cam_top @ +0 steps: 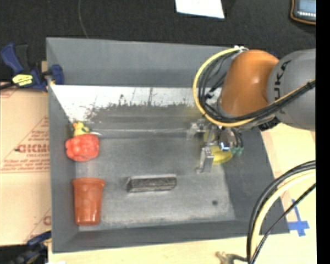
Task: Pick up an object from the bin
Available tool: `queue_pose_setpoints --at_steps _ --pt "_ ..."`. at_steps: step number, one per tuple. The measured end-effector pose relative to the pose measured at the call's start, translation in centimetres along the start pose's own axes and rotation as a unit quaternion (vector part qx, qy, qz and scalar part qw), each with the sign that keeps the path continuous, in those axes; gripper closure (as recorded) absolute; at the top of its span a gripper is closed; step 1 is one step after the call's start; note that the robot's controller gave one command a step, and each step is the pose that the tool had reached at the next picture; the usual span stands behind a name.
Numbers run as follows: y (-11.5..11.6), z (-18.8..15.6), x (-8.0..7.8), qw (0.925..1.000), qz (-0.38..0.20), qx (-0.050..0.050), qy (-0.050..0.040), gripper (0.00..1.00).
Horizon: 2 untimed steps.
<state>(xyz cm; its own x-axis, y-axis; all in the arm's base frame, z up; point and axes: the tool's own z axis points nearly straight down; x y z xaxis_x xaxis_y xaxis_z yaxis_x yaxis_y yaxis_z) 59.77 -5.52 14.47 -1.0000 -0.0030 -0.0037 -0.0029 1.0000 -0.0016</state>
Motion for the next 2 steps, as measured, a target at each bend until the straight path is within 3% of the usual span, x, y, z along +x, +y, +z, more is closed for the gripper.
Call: queue_pose_setpoints --at_steps 1,2 --pt "-6.9 6.0 8.3 0.9996 0.026 0.001 0.0012 0.00" --pt "-1.5 5.3 8.7 0.9993 0.037 -0.002 -0.0081 0.00"
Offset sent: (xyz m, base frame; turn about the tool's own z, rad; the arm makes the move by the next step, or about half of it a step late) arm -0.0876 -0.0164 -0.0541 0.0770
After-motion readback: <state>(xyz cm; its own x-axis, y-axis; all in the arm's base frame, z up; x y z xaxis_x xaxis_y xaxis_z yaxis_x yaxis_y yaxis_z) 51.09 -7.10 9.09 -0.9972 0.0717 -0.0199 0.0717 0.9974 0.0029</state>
